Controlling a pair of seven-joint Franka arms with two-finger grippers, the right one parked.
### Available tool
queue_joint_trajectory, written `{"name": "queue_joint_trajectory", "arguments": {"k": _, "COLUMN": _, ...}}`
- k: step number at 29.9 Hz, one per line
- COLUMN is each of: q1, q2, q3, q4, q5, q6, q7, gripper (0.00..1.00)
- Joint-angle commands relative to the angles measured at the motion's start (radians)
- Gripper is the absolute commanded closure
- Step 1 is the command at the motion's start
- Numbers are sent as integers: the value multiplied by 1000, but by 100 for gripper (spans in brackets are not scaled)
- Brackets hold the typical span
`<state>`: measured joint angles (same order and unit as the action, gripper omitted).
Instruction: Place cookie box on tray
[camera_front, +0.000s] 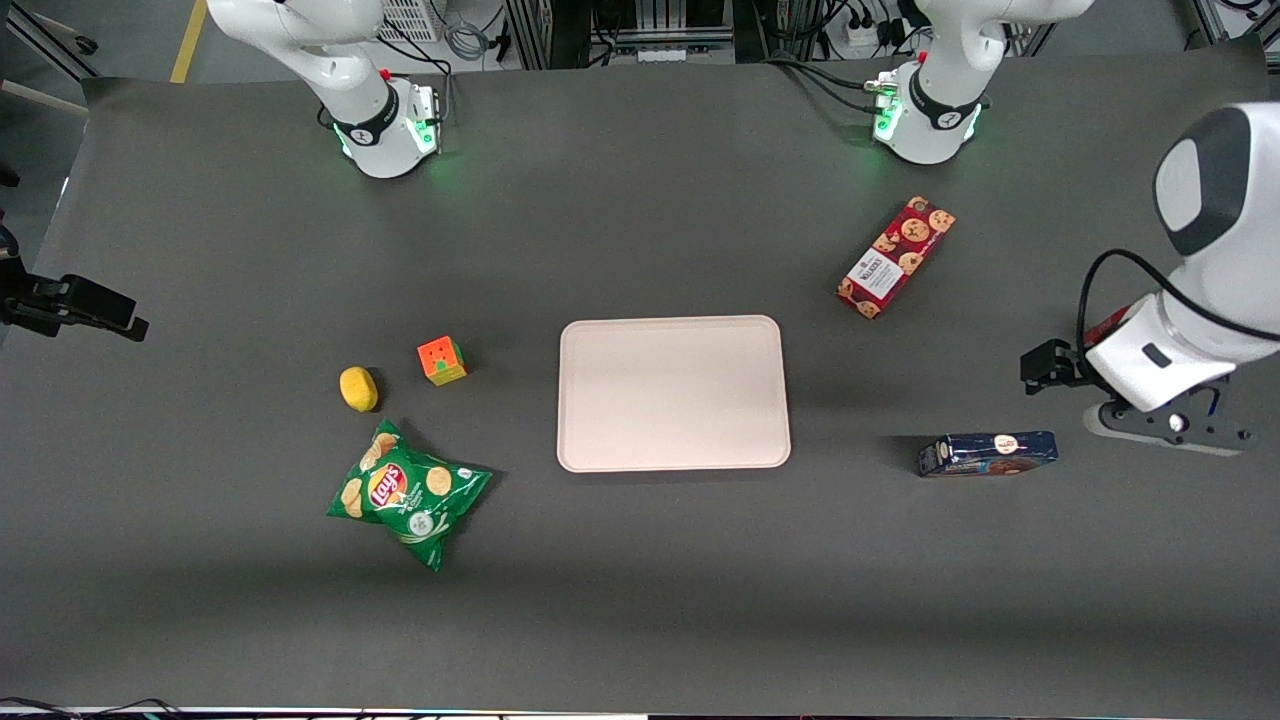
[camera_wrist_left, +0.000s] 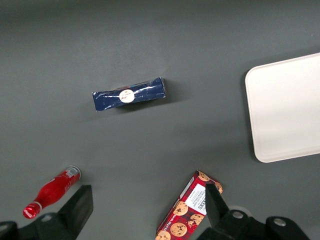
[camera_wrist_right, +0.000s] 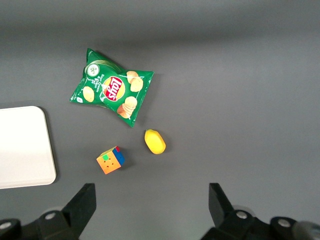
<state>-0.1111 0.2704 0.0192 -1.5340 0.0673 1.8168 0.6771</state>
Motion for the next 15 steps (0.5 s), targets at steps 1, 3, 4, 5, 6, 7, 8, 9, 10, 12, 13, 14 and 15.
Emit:
{"name": "queue_joint_trajectory", "arguments": {"k": 1, "q1": -2, "q2": 47, "q3": 1, "q4": 35, "q5": 9, "q6": 28, "q7": 396, "gripper": 0}}
{"name": "queue_joint_trajectory", "arguments": {"k": 3, "q1": -2, "q2": 58, "q3": 1, "q4": 32, "q5": 8, "q6": 55, "q7": 517, "gripper": 0}}
{"name": "queue_joint_trajectory", "arguments": {"k": 4, "q1": -2, "q2": 65, "q3": 1, "q4": 32, "q5": 6, "q6": 64, "q7": 579, "gripper": 0}}
{"name": "queue_joint_trajectory", "arguments": {"k": 5, "q1": -2, "q2": 69, "q3": 1, "q4": 32, "q5": 5, "q6": 68, "q7": 626, "gripper": 0}}
{"name": "queue_joint_trajectory", "arguments": {"k": 6, "q1": -2, "q2": 73, "q3": 1, "q4": 31, "q5": 2, "q6": 70, "q7": 666, "gripper": 0}}
{"name": "queue_joint_trajectory", "arguments": {"k": 7, "q1": -2, "q2": 79, "q3": 1, "q4": 29, "q5": -1, "q6": 70, "q7": 700, "gripper": 0}}
{"name": "queue_joint_trajectory", "arguments": {"k": 8, "q1": -1, "q2": 84, "q3": 1, "q4": 29, "q5": -4, "q6": 70, "q7": 728, "gripper": 0}}
{"name": "queue_joint_trajectory", "arguments": {"k": 9, "q1": -1, "q2": 88, "q3": 1, "q4": 29, "q5": -7, "q6": 70, "q7": 748, "gripper": 0}}
{"name": "queue_joint_trajectory", "arguments": {"k": 10, "q1": -1, "q2": 93, "q3": 1, "q4": 29, "q5": -6, "q6": 72, "q7": 769, "gripper": 0}}
{"name": "queue_joint_trajectory", "arguments": {"k": 12, "q1": 1, "q2": 99, "q3": 1, "q4": 29, "q5": -8, "q6": 78, "q7": 800, "gripper": 0}}
{"name": "queue_joint_trajectory", "arguments": {"k": 13, "q1": 4, "q2": 104, "q3": 2, "q4": 28, "q5": -8, "q6": 78, "q7": 803, "gripper": 0}}
{"name": "queue_joint_trajectory", "arguments": {"k": 14, "q1": 10, "q2": 108, "q3": 2, "q4": 28, "q5": -11, "q6": 79, "q7": 806, "gripper": 0}}
{"name": "queue_joint_trajectory", "arguments": {"k": 15, "q1": 16, "q2": 118, "q3": 2, "q4": 28, "q5": -14, "q6": 81, "q7": 809, "gripper": 0}}
